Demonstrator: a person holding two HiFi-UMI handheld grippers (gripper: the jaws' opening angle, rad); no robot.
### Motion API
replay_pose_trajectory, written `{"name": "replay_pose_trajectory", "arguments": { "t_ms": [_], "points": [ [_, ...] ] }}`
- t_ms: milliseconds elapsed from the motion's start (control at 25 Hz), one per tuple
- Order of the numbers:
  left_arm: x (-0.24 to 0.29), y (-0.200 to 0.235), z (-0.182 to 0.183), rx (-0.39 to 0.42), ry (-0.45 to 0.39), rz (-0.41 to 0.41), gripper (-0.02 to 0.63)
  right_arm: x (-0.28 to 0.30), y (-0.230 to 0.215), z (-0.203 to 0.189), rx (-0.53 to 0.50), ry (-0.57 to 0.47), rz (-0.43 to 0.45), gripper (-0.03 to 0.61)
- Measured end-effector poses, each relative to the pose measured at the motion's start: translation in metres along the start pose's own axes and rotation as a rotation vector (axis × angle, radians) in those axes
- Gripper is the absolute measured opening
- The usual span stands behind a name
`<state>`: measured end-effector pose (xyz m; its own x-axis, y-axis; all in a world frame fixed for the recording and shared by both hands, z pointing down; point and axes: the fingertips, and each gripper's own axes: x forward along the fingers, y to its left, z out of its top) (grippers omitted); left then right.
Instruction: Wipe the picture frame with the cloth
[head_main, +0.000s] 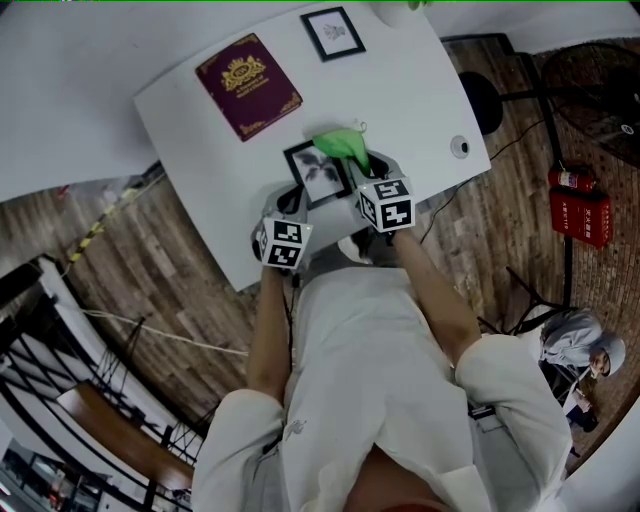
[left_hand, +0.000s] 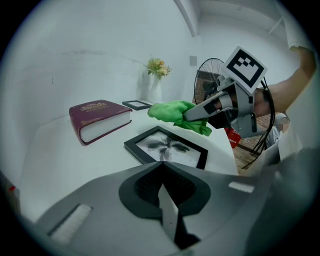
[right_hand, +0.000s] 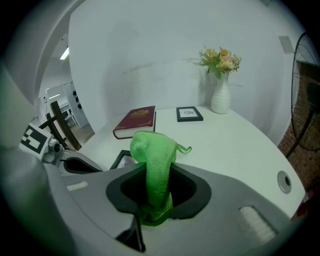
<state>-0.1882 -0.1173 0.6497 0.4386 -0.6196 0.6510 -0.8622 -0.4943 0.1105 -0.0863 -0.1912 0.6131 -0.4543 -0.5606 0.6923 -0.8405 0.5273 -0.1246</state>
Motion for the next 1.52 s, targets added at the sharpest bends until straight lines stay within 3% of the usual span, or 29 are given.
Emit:
{"name": "replay_pose_trajectory", "arguments": {
  "t_ms": [440, 760, 1200, 1520],
  "points": [
    [-0.002, 0.001, -0.004, 0.006, 0.021, 0.007, 0.021, 0.013, 0.081, -0.004, -0.100, 0.032, 0.178, 0.091],
    [-0.001, 0.001, 0.000, 0.022, 0.015, 0.002, 0.021, 0.040, 0.109, -0.023, -0.128, 0.082, 0.233, 0.091],
    [-0.001, 0.000, -0.002, 0.027, 0.026, 0.007, 0.021, 0.042, 0.102, -0.029, -0.125, 0.123, 0.233, 0.091],
    [-0.001, -0.001, -0.001, 0.012, 0.021, 0.015, 0.021, 0.034, 0.068, -0.031, -0.120, 0.121, 0.174, 0.091]
  ]
}}
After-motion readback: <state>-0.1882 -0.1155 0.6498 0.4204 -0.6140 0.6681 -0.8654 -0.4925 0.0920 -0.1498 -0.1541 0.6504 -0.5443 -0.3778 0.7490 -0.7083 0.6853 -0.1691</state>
